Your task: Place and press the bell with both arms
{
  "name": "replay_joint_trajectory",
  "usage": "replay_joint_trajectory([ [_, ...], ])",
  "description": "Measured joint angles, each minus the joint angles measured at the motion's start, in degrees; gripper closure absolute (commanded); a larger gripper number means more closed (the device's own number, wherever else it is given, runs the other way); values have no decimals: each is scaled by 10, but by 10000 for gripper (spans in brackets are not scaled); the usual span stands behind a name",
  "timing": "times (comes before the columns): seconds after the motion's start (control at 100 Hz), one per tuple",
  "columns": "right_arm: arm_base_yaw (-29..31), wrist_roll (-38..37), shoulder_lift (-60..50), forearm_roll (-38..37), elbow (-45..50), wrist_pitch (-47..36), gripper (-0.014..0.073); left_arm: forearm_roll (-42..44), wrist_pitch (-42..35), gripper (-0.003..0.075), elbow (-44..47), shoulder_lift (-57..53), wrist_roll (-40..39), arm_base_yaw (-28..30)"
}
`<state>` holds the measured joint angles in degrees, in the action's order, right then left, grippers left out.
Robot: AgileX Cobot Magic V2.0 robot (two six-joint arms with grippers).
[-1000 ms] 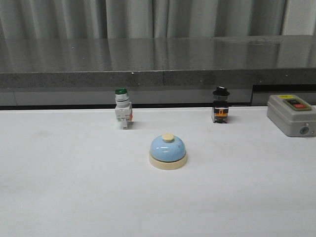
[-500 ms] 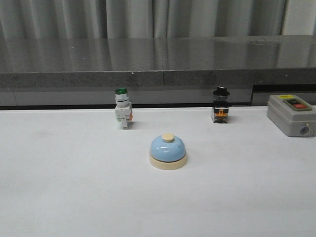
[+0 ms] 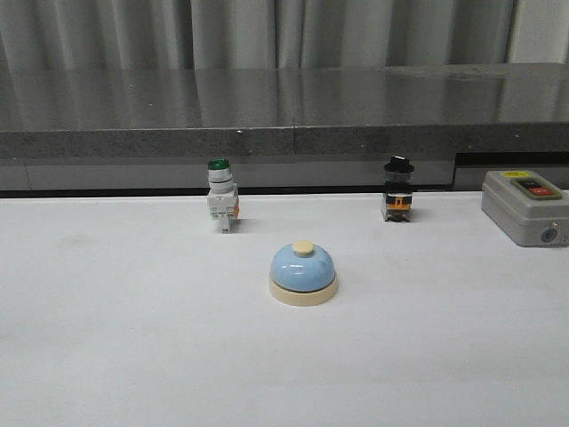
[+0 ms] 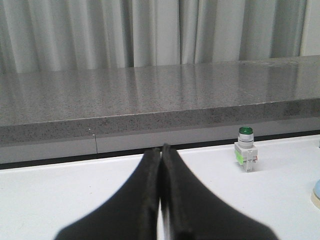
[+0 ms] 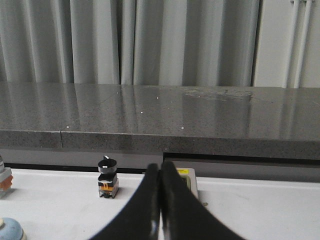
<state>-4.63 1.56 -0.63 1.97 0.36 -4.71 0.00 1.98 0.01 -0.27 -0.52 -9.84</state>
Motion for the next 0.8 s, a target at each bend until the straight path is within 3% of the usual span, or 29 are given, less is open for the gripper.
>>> replay_joint_trajectory([
  [0.24, 0, 0, 52, 14, -102, 106, 654, 0, 0, 741, 0, 0, 0, 0],
  [0.59, 0, 0, 280, 38, -311, 323, 654, 0, 0, 741, 0, 0, 0, 0],
  [0.8, 0, 0, 399, 43, -360, 360, 654, 0, 0, 741, 0, 0, 0, 0],
])
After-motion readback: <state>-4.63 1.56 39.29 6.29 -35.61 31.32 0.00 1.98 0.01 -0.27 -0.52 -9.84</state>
